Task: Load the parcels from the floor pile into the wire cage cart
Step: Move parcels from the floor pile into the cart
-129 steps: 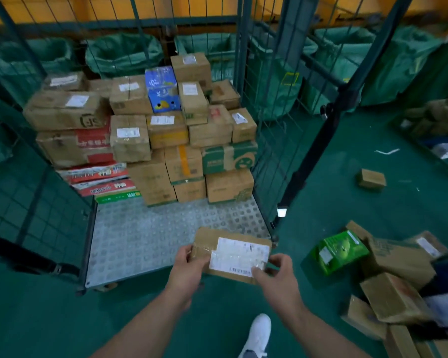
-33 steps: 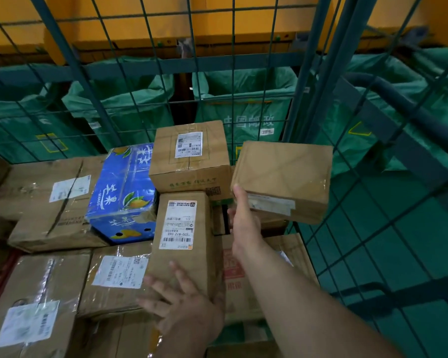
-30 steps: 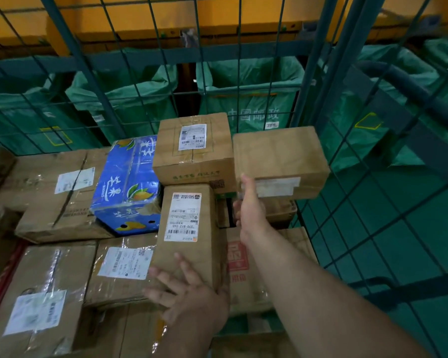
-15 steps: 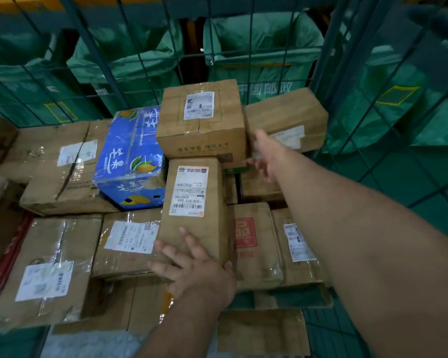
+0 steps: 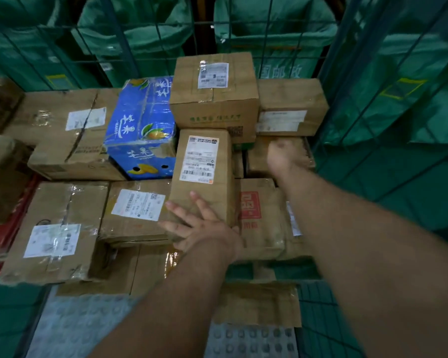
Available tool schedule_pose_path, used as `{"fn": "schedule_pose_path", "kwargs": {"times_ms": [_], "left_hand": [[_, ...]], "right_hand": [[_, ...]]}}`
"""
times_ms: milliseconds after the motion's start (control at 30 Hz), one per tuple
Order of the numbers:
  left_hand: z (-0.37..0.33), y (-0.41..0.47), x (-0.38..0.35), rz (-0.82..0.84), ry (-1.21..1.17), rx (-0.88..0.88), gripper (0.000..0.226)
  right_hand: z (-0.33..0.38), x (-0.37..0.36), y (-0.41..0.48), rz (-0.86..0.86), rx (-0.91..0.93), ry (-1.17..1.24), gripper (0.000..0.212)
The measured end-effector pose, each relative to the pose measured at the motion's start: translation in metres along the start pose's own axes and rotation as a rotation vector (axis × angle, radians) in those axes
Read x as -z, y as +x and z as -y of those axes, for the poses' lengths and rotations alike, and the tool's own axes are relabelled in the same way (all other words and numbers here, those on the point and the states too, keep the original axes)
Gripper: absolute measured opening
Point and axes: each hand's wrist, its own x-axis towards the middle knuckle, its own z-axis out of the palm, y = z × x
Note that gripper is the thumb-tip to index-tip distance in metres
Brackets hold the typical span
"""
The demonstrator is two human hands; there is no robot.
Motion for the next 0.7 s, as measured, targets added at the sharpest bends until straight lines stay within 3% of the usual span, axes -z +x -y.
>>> {"fn": "schedule_pose_path", "kwargs": {"times_ms": [67, 200, 367, 433, 500, 600, 700], "left_hand": [[0.002, -0.006, 0.007, 0.01, -0.011, -0.041, 0.128], [0.038, -0.021, 0.018, 0.035, -0.066, -0.16, 0.132], [0.091, -0.051, 0.005, -0.342, -0.144, -0.393, 0.095], [0.11, -0.094, -0.027, -0.382, -0.093, -0.571, 0.084], [0.134, -0.149, -0.067, -0.15, 0.054, -0.696, 0.06], [0.166, -0.226, -0.141, 0.463, 0.054, -0.719, 0.027], [0.199, -0.306, -0.204, 0.729, 0.22, -0.877, 0.014]], "right_hand": [[-0.027, 0.005, -0.054, -0.145, 0.149, -0.031, 0.034], [-0.119, 0.017, -0.182, -0.139, 0.082, -0.046, 0.022], [-0.256, 0.042, -0.315, -0.158, -0.092, -0.05, 0.011], [-0.316, 0.048, -0.362, -0.231, -0.27, -0.029, 0.01], [-0.37, 0.05, -0.416, -0.299, -0.403, -0.023, 0.018], [-0.42, 0.062, -0.49, -0.357, -0.561, 0.058, 0.02], [-0.454, 0.085, -0.555, -0.494, -0.612, 0.138, 0.018]]}}
